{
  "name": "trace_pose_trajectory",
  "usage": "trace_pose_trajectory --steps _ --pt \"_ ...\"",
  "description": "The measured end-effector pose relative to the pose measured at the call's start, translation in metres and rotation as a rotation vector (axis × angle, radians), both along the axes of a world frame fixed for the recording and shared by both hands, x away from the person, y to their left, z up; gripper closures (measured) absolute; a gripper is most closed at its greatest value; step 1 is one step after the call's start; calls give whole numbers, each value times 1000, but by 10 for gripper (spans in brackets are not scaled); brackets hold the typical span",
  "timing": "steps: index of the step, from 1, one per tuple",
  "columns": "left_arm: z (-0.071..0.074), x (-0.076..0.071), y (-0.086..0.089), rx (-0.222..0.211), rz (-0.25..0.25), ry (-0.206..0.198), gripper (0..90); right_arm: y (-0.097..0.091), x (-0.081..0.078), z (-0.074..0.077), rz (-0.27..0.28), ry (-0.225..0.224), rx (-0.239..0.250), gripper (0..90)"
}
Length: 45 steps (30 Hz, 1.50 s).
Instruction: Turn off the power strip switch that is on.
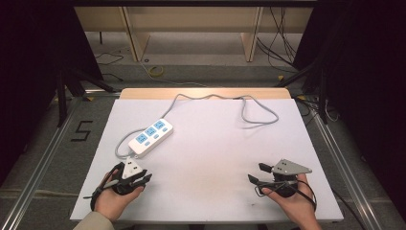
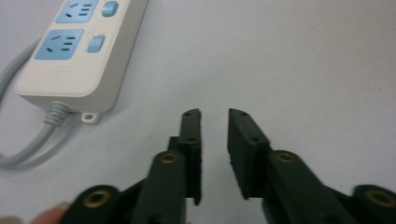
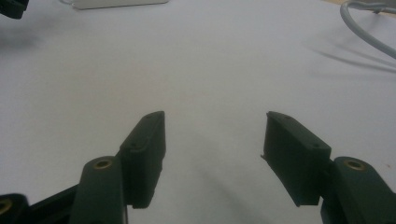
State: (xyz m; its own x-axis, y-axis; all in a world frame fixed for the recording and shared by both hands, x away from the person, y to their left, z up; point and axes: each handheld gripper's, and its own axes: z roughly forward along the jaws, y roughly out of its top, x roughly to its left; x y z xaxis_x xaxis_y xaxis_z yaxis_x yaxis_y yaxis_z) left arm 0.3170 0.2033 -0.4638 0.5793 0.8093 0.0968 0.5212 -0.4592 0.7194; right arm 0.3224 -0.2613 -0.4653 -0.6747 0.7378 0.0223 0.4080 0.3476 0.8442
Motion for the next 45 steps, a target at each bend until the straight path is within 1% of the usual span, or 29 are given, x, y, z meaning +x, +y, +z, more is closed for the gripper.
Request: trace_pose_trajectory --steps 1,3,4,5,6,9,10,14,20,22,26,31,35,45 --pt "3 0 2 -3 9 -1 834 0 0 0 0 0 2 396" --pt "5 1 3 -7 10 3 892 -1 0 0 -1 2 2 395" --pt "6 1 4 -8 16 13 892 -1 0 0 -1 1 2 394" --pt "6 1 4 -8 16 13 893 -1 0 0 0 1 3 394" --pt "6 0 5 -12 23 25 893 0 0 0 -1 1 5 392" --pt "7 1 5 -24 33 37 893 0 0 -1 0 1 4 391" --pt "8 2 5 -27 40 48 893 0 0 -1 -1 0 3 391" --pt "10 3 4 -32 49 57 894 0 1 -1 -3 -3 3 391" --pt "15 9 3 -25 59 76 894 0 1 -1 -4 -2 5 390" --pt "15 10 2 -26 62 77 894 1 1 -1 -4 -3 6 390" --pt "19 14 0 -13 70 72 895 1 1 -1 -3 -4 5 390" --pt "21 18 -2 -7 70 70 895 1 1 -1 -3 -4 6 389" --pt "24 21 -1 -12 81 72 895 2 1 -1 -3 -4 3 389" --pt "28 31 0 -4 97 83 895 1 1 -1 -3 -2 6 389"
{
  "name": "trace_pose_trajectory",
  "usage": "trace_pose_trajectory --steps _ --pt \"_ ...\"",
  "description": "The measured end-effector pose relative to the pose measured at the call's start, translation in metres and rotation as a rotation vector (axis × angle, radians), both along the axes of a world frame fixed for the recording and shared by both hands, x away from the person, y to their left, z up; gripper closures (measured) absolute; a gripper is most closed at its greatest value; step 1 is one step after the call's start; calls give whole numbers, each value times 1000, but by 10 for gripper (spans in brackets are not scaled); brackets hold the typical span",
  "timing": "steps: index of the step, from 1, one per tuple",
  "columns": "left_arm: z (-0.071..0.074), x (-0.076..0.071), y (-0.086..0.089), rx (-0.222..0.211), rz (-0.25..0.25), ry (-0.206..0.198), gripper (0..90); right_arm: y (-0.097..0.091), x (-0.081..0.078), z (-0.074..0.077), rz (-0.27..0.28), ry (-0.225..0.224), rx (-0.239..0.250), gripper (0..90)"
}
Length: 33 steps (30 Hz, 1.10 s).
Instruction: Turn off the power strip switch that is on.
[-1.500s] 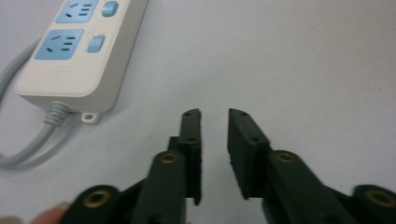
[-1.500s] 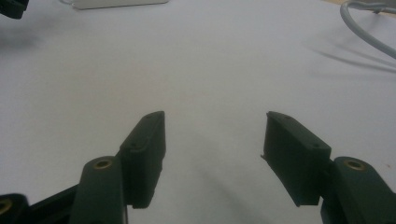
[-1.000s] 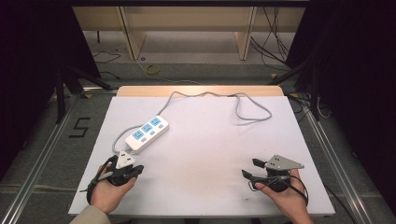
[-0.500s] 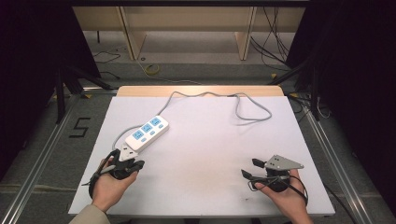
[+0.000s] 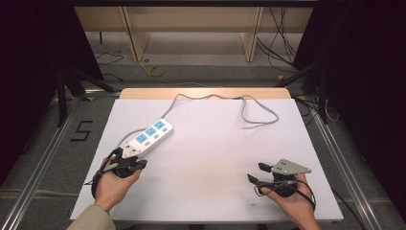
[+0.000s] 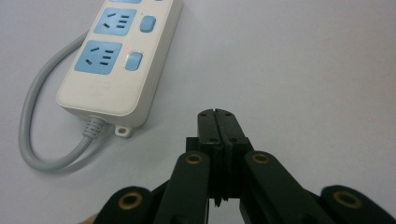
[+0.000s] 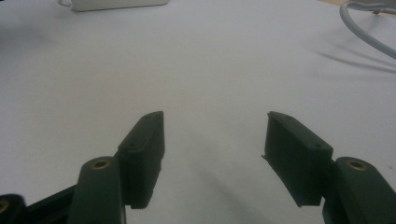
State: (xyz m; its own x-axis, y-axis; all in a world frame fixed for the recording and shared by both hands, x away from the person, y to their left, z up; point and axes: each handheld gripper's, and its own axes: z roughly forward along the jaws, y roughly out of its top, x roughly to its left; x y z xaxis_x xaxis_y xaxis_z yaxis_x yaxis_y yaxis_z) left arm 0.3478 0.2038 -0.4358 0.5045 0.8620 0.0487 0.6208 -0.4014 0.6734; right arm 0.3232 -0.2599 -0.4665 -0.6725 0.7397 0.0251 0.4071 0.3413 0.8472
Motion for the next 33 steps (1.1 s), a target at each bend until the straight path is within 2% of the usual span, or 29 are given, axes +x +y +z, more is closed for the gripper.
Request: trace_pose_trajectory --steps 13,33 --pt "3 9 3 23 3 7 895 0 0 0 -2 -2 1 388" --pt "8 19 6 5 20 17 895 0 0 1 -3 -2 -2 387"
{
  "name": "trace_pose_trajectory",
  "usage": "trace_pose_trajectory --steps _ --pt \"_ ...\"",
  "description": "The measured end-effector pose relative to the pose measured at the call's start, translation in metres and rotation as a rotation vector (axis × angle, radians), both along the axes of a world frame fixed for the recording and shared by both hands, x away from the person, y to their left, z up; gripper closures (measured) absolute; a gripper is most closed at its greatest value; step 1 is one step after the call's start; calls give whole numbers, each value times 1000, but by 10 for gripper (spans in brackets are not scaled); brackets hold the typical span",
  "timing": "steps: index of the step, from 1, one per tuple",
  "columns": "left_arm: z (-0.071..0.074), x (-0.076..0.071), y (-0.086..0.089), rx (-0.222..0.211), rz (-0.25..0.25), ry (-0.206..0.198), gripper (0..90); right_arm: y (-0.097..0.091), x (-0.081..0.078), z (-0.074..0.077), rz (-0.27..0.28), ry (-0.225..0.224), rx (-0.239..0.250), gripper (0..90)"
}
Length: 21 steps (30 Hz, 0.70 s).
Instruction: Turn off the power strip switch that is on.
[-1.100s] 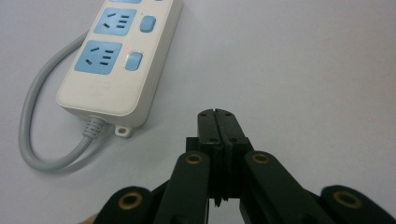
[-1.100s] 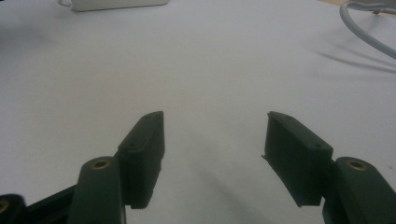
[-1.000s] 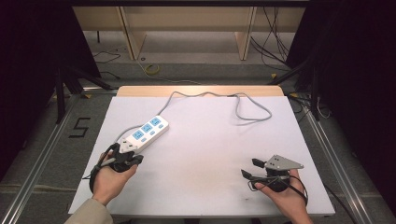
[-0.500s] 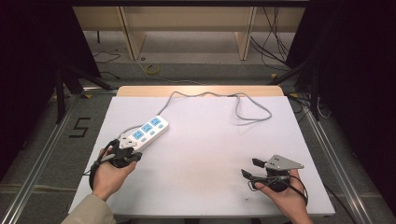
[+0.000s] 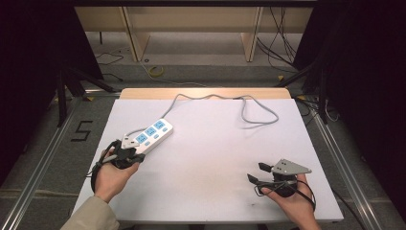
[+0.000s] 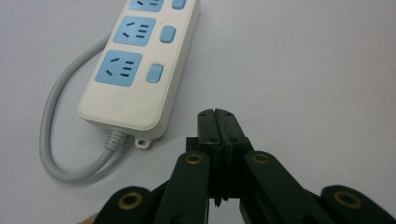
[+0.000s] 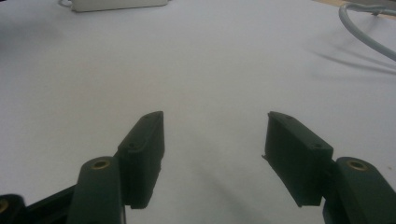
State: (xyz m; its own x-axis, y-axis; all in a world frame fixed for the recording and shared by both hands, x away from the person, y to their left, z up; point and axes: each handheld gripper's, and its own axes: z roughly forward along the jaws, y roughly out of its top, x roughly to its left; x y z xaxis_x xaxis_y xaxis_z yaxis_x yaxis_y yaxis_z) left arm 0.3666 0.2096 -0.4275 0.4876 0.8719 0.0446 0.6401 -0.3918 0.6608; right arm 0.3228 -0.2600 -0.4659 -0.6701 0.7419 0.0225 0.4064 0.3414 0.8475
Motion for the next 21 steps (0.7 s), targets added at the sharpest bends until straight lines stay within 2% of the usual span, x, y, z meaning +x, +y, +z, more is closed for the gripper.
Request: trace_pose_trajectory --steps 17,21 --pt "6 8 6 -2 31 -15 895 -1 0 0 -2 -2 4 388" --pt "6 10 6 -2 32 -6 895 -1 0 0 -3 -2 5 387"
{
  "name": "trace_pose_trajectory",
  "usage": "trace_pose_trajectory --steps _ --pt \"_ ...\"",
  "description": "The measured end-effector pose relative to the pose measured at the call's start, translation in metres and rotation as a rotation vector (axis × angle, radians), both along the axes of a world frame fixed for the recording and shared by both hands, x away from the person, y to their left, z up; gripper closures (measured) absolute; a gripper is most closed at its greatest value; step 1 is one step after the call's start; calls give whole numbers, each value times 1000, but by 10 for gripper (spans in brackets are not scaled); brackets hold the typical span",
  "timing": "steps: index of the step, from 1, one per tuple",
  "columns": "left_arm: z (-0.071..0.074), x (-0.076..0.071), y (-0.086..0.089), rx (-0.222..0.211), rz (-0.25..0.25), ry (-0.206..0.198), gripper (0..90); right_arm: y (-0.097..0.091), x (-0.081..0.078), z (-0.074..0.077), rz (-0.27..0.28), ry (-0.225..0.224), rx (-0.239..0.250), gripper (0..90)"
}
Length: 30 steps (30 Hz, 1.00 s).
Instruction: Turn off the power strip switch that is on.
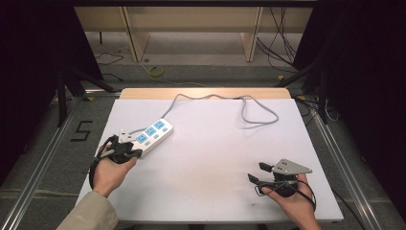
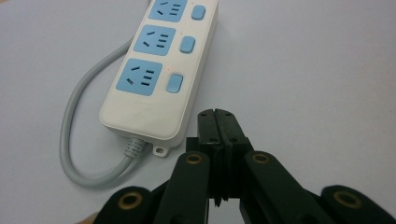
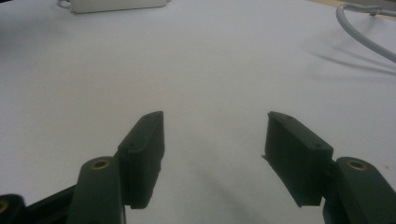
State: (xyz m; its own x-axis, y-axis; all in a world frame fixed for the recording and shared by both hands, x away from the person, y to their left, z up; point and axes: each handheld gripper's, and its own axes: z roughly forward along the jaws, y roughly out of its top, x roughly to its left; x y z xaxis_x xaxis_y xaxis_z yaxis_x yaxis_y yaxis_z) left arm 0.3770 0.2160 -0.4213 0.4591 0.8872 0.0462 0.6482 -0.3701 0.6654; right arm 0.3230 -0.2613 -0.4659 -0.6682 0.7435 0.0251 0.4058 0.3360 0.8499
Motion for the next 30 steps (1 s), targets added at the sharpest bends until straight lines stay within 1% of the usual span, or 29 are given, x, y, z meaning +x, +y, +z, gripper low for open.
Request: trace_pose_trajectory --steps 7,10,13,21,30 --pt "1 4 -2 2 4 4 895 -1 0 0 -3 -1 2 388" --pt "2 5 -3 -1 19 11 895 -1 0 0 -1 0 2 387" --pt "3 8 -2 -2 22 13 895 -1 0 0 0 0 1 387" --pt "6 13 -2 -2 29 4 895 -1 0 0 -1 1 2 386" --pt "7 18 -2 9 30 7 895 -1 0 0 -1 0 2 386"
